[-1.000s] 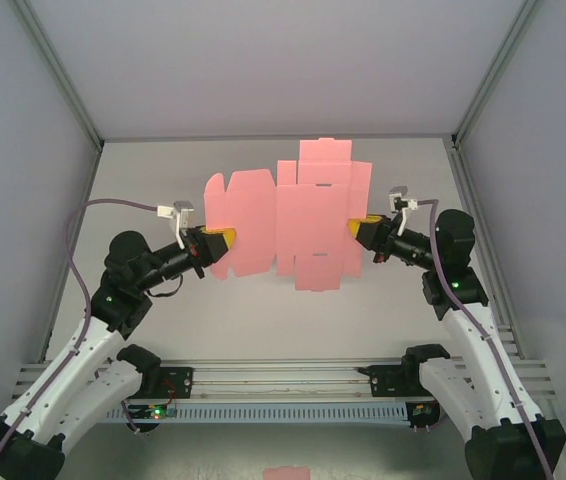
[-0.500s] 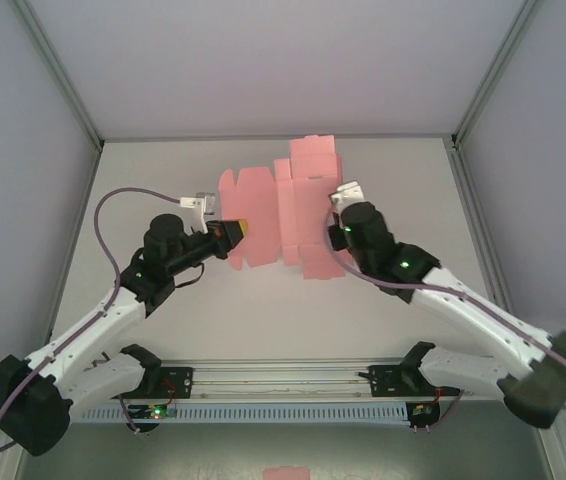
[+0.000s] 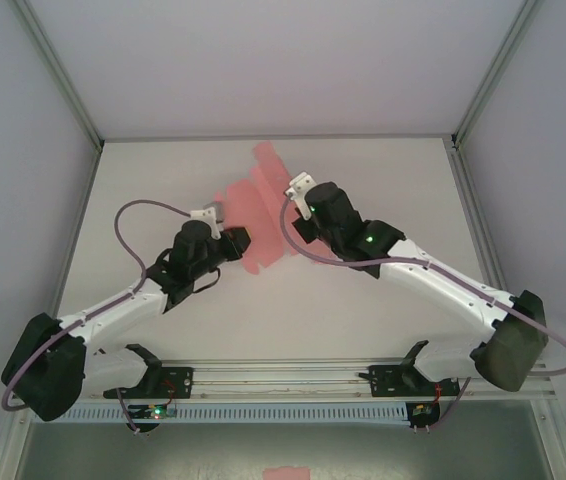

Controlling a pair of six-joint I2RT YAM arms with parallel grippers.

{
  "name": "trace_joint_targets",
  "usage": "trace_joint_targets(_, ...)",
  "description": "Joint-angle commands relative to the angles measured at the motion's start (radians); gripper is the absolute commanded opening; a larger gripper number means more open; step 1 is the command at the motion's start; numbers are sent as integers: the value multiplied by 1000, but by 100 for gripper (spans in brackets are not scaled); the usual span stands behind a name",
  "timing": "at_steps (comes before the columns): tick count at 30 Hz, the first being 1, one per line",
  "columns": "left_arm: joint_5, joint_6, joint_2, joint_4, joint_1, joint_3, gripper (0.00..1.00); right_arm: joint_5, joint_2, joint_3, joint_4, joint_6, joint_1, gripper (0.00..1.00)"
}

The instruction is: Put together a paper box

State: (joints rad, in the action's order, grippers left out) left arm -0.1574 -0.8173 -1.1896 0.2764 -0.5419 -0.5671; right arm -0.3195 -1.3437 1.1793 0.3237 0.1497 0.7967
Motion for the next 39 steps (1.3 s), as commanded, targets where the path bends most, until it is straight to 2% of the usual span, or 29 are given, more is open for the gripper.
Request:
trace_joint_targets(1, 10, -19, -2, -112, -27, 34, 16, 91, -15, 83, -12, 172, 11, 0)
trace_joint_targets(2, 36, -21, 13, -147, -27, 39, 18, 94, -24, 102, 16, 205, 1, 0)
trace_joint_targets(4, 82, -21, 60, -215, -28, 59, 39, 133, -33, 119, 64, 303, -17, 0)
trace_joint_targets(6, 122, -22, 128, -280, -27, 82, 47, 189, -32, 120, 110, 433, -26, 0)
trace_joint_targets(8, 145, -23, 213, -357, -27, 100, 68, 200, -40, 128, 139, 525, -33, 0)
trace_joint_targets(11, 211, -26, 360, -517, -27, 110, 82, 198, -71, 193, 244, 620, -43, 0)
trace_joint_targets(13, 266, -25, 466, -616, -27, 108, 100, 226, -86, 227, 294, 680, -52, 0)
trace_joint_targets(18, 261, 39, 669, -705, -27, 74, 100, 335, -132, 340, 512, 864, -67, 0)
trace_joint_targets(20, 248, 56, 690, -693, -26, 36, 100, 365, -154, 369, 581, 960, -68, 0)
trace_joint_targets(22, 262, 57, 660, -693, -26, -20, 100, 367, -171, 371, 571, 1011, -70, 0)
trace_joint_targets(26, 309, 58, 537, -747, -26, -135, 100, 330, -201, 320, 400, 1056, -71, 0)
trace_joint_targets(31, 349, 68, 418, -753, -21, -188, 100, 311, -190, 122, 20, 1013, -77, 0)
trace_joint_targets(33, 300, 141, 403, -693, -15, -190, 100, 322, -180, 41, -94, 1012, -79, 0)
trace_joint_targets(34, 253, 215, 396, -665, -13, -198, 100, 354, -179, 30, -81, 1021, -84, 0)
trace_joint_targets(37, 119, 450, 350, -619, -12, -253, 100, 458, -212, 100, 87, 993, -113, 0)
trace_joint_targets(39, 59, 581, 296, -611, -12, -291, 98, 470, -242, 145, 159, 985, -125, 0)
